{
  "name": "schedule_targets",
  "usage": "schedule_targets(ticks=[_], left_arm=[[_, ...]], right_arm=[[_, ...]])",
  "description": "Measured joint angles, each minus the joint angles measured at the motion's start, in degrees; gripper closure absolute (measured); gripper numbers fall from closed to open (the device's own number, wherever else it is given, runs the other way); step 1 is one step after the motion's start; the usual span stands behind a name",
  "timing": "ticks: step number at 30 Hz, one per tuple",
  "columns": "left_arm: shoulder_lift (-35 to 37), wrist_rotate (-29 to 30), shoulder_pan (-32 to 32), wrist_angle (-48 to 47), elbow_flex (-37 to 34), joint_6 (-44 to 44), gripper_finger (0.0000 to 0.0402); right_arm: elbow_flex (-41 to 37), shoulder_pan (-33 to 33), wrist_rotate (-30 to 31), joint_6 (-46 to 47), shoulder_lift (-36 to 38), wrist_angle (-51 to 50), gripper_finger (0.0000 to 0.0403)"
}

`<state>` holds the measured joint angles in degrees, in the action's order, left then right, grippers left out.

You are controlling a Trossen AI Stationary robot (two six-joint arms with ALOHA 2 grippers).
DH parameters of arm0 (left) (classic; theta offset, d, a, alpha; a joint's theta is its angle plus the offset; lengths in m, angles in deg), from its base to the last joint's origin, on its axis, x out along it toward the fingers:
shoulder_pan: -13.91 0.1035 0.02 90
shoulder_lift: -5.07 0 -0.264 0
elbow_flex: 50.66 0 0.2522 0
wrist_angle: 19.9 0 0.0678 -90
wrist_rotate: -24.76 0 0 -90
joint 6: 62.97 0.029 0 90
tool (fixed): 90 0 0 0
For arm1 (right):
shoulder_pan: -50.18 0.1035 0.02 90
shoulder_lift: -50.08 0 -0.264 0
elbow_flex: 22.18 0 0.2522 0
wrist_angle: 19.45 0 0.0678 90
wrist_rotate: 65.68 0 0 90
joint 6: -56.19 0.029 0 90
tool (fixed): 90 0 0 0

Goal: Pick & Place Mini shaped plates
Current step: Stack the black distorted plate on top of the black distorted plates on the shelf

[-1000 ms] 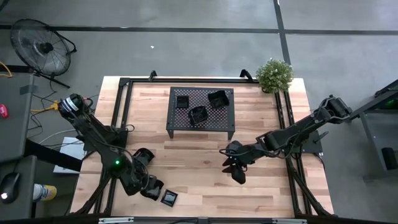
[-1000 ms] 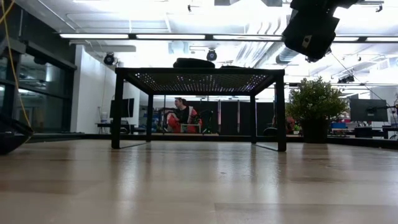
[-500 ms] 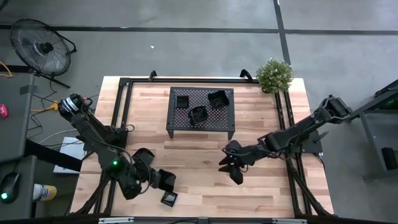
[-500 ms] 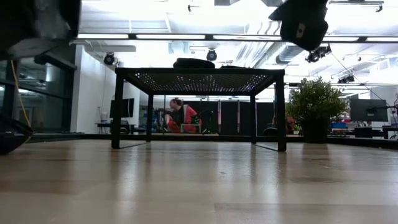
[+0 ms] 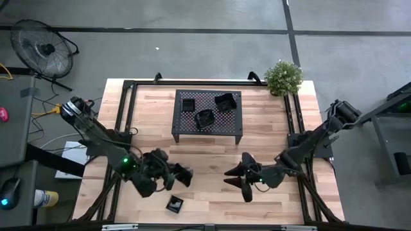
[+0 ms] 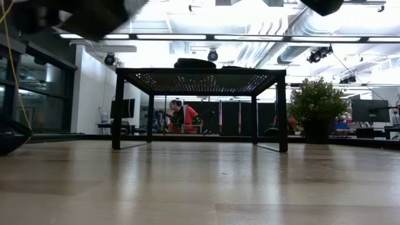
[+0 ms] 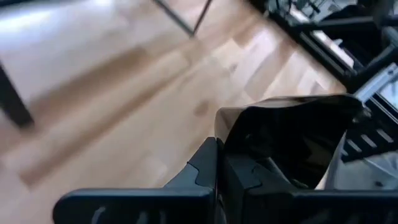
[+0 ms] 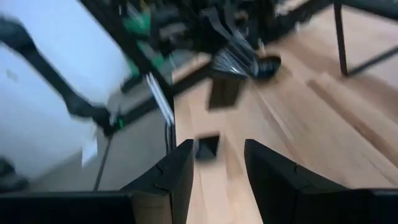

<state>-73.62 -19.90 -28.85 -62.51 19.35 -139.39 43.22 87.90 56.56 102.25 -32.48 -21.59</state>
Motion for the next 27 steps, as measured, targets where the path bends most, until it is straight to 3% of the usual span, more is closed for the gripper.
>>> schedule_targets(ticks=[5,14,21,27], left_arm=[[0.0,1.4,4.4,4.3,0.2,10.3,0.0401],[0.0,4.9,6.7,14.5,0.2,27.5,0.0401],[0.0,11.9,6.7,14.6,0.2,30.1,0.0401],[0.0,18.8,6.7,15.5,0.2,32.3,0.0401]], right_arm=[[2.4,2.0,8.5,-5.9,-5.8,9.3,0.0265],[23.8,0.1,19.8,-20.8,-21.7,4.0,0.0265],[36.3,0.3,32.5,-22.5,-28.4,-7.8,0.0265],[39.9,2.4,47.7,-22.6,-29.2,-11.6,0.0265]])
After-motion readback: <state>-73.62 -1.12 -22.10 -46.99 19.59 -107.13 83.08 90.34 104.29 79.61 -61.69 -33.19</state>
